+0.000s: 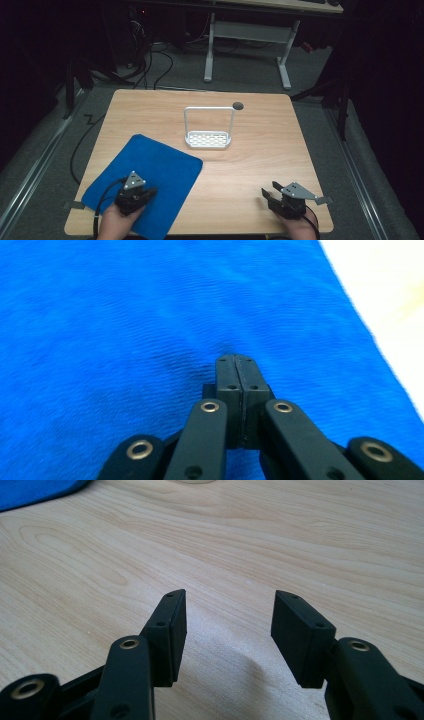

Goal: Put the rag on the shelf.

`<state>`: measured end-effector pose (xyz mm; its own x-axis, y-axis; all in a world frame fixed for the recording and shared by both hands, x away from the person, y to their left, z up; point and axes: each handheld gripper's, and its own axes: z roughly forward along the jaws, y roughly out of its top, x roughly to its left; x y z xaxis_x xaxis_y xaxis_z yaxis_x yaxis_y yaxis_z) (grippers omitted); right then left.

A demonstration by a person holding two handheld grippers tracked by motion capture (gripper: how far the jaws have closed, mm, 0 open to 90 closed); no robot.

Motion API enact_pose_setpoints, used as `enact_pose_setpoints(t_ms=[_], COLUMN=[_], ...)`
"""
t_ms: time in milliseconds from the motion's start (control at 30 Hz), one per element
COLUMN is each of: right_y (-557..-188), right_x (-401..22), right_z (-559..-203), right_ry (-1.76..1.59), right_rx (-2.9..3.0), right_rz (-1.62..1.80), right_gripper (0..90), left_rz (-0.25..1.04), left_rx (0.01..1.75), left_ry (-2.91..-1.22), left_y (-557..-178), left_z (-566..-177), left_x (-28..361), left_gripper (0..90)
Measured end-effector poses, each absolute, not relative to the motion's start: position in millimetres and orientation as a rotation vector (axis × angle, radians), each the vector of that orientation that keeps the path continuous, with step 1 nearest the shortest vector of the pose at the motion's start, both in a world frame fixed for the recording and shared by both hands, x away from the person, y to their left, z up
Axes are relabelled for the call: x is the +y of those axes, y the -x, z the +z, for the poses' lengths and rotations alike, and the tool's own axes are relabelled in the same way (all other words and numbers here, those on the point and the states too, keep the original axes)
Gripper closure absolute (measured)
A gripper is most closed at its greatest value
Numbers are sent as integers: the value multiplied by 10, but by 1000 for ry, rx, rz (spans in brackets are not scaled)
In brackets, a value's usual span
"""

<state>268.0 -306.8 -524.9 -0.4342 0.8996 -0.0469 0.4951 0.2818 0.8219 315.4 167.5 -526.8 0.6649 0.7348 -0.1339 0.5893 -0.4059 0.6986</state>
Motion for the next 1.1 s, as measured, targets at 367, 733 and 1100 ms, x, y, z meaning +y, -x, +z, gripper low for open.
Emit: enact_pose_setpoints(t_ms=[367, 733, 1100], right_y=[-2703, -2733, -3054], right_x=[-2963, -2487, -1692], right_z=[-5251, -5186, -5237], right_ry=[-1212, -1077, -932], right_rx=[2086, 2203, 2428], right_rz=[1044, 1134, 1103], right_gripper=[538, 643, 900], left_rz=[157, 297, 296], left_rx=[793, 1067, 1183], left_ry=[-2191, -2046, -2082], left_y=[-3001, -3249, -3358], left_z=[-5227, -5140, -5247], left_x=[931, 1902, 2210], left_gripper=[801, 762, 795])
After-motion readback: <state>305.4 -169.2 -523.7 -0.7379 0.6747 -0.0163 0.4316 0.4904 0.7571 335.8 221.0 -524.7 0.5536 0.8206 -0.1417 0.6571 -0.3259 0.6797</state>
